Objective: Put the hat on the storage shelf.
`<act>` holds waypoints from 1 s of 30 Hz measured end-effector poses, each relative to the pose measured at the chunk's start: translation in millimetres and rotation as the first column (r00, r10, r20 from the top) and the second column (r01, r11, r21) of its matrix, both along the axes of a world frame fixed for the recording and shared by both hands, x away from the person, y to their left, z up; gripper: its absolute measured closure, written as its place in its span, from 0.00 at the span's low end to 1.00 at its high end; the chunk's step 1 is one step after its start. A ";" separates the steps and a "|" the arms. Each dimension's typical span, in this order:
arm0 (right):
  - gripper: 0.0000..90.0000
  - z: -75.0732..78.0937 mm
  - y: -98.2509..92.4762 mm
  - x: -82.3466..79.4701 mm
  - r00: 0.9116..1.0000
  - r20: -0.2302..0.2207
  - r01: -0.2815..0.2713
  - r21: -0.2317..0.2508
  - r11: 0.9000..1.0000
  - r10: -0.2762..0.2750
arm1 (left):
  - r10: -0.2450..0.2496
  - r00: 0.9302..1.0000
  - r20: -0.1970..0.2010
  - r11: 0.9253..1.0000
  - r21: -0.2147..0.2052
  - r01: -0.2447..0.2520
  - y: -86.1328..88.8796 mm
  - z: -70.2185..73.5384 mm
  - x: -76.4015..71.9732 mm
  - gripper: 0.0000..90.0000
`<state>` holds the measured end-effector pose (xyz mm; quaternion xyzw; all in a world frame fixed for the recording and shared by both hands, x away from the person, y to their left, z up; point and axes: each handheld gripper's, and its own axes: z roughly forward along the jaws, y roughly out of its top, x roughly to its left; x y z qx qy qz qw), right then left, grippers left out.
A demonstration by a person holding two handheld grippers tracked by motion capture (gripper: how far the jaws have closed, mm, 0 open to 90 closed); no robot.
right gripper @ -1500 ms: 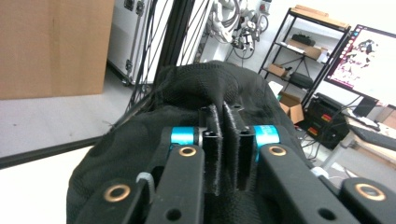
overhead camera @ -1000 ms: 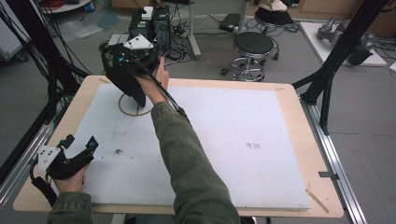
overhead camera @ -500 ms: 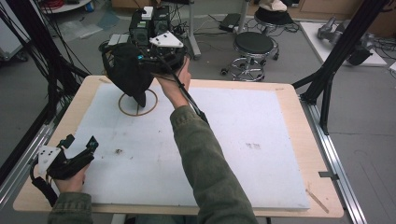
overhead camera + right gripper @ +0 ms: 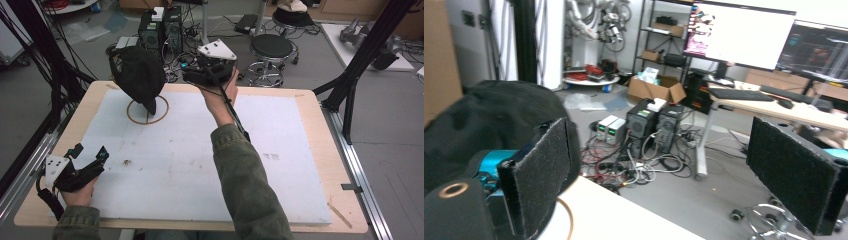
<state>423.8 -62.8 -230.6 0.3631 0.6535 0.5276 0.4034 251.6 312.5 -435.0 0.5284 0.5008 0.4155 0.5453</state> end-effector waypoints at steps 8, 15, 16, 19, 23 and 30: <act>0.11 -5.5 -47.5 -17.5 0.999 -0.016 0.036 0.074 0.997 -0.035 | -0.004 1.000 0.007 1.000 0.011 0.004 -2.9 0.8 -0.8 0.21; 0.11 -20.1 -86.6 -38.2 0.997 -0.012 0.082 0.094 0.992 -0.081 | -0.003 1.000 0.007 1.000 0.019 0.003 -4.5 1.3 -1.8 0.21; 0.11 -22.7 -91.6 -41.3 0.996 -0.012 0.090 0.100 0.991 -0.089 | -0.003 1.000 0.007 1.000 0.018 0.003 -4.6 0.9 -1.6 0.21; 0.11 -31.6 -105.1 -49.8 0.995 -0.028 0.095 0.118 0.988 -0.093 | 0.002 1.000 0.005 1.000 0.019 -0.002 -4.2 0.1 -1.9 0.21; 0.11 -43.1 -121.0 -59.6 0.992 -0.038 0.121 0.111 0.986 -0.118 | 0.005 1.000 0.007 1.000 0.019 -0.005 -4.0 0.6 -3.0 0.21; 0.11 -60.6 -150.4 -76.2 0.985 -0.075 0.164 0.122 0.979 -0.156 | 0.008 1.000 0.006 1.000 0.004 -0.008 -2.8 0.5 -3.6 0.21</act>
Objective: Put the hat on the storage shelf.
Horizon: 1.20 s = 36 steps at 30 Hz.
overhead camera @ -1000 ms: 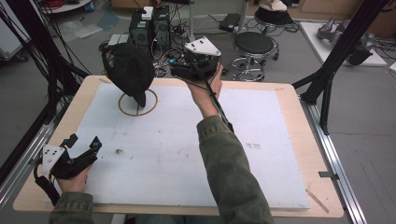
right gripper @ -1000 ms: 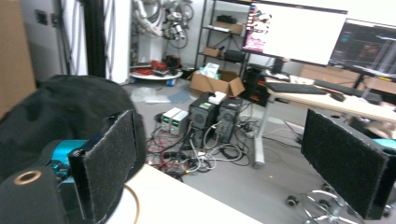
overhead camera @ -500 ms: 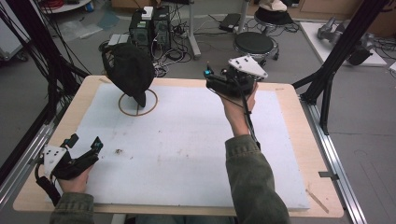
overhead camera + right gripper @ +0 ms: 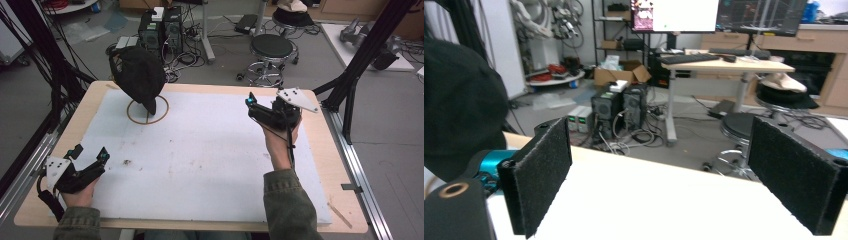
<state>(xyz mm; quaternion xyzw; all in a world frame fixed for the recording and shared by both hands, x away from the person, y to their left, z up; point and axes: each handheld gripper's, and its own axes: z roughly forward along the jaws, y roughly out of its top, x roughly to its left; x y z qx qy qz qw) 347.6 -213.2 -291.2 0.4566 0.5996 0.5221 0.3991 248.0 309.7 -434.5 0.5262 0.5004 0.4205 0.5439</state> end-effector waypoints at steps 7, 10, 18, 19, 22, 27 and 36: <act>0.11 -22.3 -21.5 -16.3 0.999 -0.042 0.008 0.016 1.000 -0.007 | 0.009 1.000 0.001 1.000 -0.014 -0.009 1.5 -0.3 -3.8 0.21; 0.11 -33.2 -27.6 -25.0 0.999 -0.050 0.019 -0.001 1.000 -0.019 | 0.015 1.000 0.006 1.000 -0.016 -0.015 2.6 0.3 -6.2 0.21; 0.11 -63.2 -44.0 -49.1 0.995 -0.087 0.043 0.001 0.999 -0.043 | 0.033 0.999 0.007 0.999 -0.020 -0.033 6.4 0.1 -8.4 0.21; 0.11 -66.1 -46.2 -50.8 0.995 -0.092 0.045 -0.005 0.999 -0.045 | 0.034 0.999 0.007 0.999 -0.020 -0.033 6.3 0.1 -8.3 0.21; 0.11 -78.2 -53.7 -58.5 0.992 -0.107 0.062 0.007 0.998 -0.061 | 0.036 0.999 0.007 0.999 -0.015 -0.036 5.8 -0.1 -8.1 0.20; 0.11 -95.8 -64.7 -68.2 0.989 -0.126 0.083 0.013 0.996 -0.080 | 0.035 0.999 0.006 0.999 -0.013 -0.035 4.5 -0.3 -7.1 0.20; 0.11 -118.1 -77.7 -78.6 0.986 -0.102 0.139 0.071 0.988 -0.132 | 0.034 0.999 0.001 0.999 -0.004 -0.034 3.3 -1.4 -4.8 0.20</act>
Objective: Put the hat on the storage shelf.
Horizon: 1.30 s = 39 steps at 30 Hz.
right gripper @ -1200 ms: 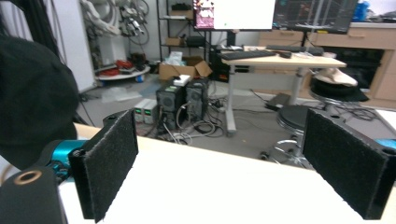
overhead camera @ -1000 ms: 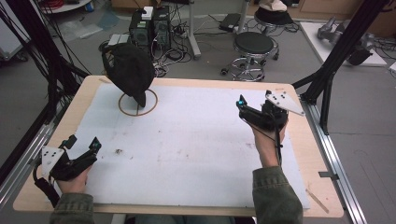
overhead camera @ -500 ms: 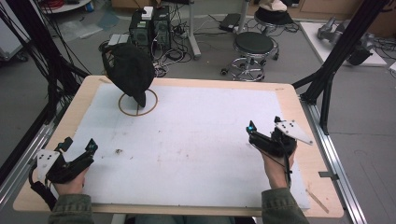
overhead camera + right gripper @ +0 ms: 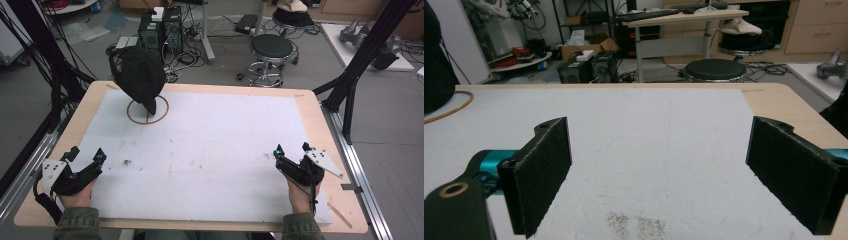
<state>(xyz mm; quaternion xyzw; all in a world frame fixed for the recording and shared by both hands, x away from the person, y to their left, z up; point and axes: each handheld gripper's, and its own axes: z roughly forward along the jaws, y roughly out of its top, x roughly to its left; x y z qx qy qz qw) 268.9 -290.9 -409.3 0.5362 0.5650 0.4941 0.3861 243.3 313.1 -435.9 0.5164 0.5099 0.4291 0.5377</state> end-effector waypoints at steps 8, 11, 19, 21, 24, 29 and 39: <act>0.11 -1.7 1.4 -0.4 1.000 0.014 0.016 -0.031 0.999 -0.016 | -0.016 1.000 -0.008 1.000 0.013 0.016 -4.5 -1.4 1.8 0.20; 0.11 -4.2 2.9 2.9 1.000 0.001 0.026 -0.066 0.997 -0.026 | -0.021 1.000 -0.009 1.000 0.010 0.021 -5.7 -1.8 2.3 0.20; 0.11 -2.5 -3.1 0.0 0.999 0.011 0.042 -0.028 0.999 -0.042 | -0.017 1.000 -0.010 1.000 0.007 0.018 -5.4 -2.0 1.2 0.21; 0.11 -2.6 -4.4 0.0 0.999 0.006 0.049 -0.012 0.999 -0.049 | -0.020 1.000 -0.011 1.000 0.005 0.020 -5.6 -2.1 1.2 0.21; 0.11 -2.8 -5.7 -0.1 0.999 -0.001 0.051 -0.006 0.999 -0.051 | -0.021 1.000 -0.011 1.000 0.005 0.021 -5.6 -2.1 1.0 0.21; 0.11 -3.6 -3.0 0.4 0.999 -0.010 0.044 -0.012 0.999 -0.044 | -0.019 1.000 -0.009 1.000 -0.004 0.019 -4.4 -2.1 0.4 0.21; 0.11 -3.7 -3.7 0.5 0.999 -0.011 0.034 -0.006 0.999 -0.034 | -0.020 1.000 -0.013 1.000 -0.006 0.020 -4.1 -2.9 0.5 0.21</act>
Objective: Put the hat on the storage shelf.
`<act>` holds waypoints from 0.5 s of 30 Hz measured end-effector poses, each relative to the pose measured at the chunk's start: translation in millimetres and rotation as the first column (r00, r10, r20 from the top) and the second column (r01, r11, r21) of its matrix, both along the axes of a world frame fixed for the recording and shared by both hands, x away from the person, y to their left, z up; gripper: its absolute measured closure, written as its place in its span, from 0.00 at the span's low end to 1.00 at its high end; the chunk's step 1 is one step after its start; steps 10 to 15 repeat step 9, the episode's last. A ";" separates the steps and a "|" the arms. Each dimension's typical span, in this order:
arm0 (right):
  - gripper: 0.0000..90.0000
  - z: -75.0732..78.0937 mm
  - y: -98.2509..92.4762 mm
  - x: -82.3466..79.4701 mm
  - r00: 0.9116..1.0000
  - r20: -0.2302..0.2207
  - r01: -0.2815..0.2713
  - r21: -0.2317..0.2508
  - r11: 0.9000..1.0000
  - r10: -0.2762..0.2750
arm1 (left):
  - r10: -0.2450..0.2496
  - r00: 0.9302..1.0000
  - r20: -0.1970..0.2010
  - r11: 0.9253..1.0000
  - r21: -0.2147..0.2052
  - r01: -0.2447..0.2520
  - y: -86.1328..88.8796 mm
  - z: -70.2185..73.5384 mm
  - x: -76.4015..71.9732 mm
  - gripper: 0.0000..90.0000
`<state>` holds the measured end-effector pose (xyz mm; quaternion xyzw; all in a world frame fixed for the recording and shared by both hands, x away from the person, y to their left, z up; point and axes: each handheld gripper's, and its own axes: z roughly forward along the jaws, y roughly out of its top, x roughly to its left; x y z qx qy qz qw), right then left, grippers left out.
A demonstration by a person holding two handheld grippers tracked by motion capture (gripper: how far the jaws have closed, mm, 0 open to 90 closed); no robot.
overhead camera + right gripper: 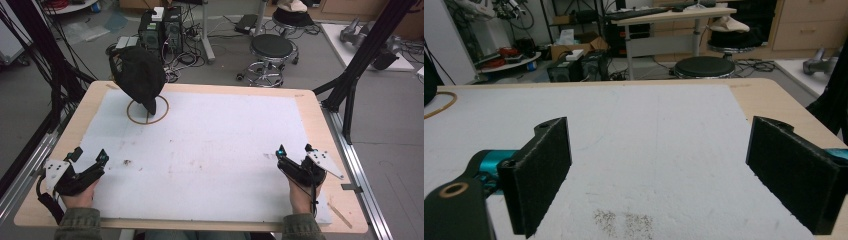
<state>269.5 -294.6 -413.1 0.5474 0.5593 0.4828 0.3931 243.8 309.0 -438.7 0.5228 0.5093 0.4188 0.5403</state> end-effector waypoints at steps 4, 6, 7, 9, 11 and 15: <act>0.11 -0.8 0.5 0.6 1.000 -0.014 0.003 0.002 1.000 -0.003 | 0.002 1.000 0.001 1.000 0.002 -0.002 0.3 -0.1 0.2 0.21; 0.11 -0.9 1.2 0.5 1.000 -0.017 0.001 -0.001 1.000 -0.001 | 0.003 1.000 0.002 1.000 -0.001 -0.003 0.5 -0.3 0.7 0.21; 0.11 -1.0 1.3 0.6 1.000 -0.017 0.002 -0.007 1.000 -0.002 | 0.003 1.000 0.000 1.000 0.000 -0.003 0.7 -0.4 0.7 0.21; 0.11 -1.4 1.7 0.9 1.000 -0.022 0.000 -0.007 1.000 0.000 | 0.002 1.000 -0.001 1.000 0.000 -0.002 1.0 -0.3 0.7 0.21; 0.11 -1.4 1.7 0.9 1.000 -0.022 0.000 -0.007 1.000 0.000 | 0.002 1.000 -0.001 1.000 0.000 -0.002 1.0 -0.3 0.7 0.21; 0.11 -1.4 1.7 0.9 1.000 -0.022 0.000 -0.007 1.000 0.000 | 0.002 1.000 -0.001 1.000 0.000 -0.002 1.0 -0.3 0.7 0.21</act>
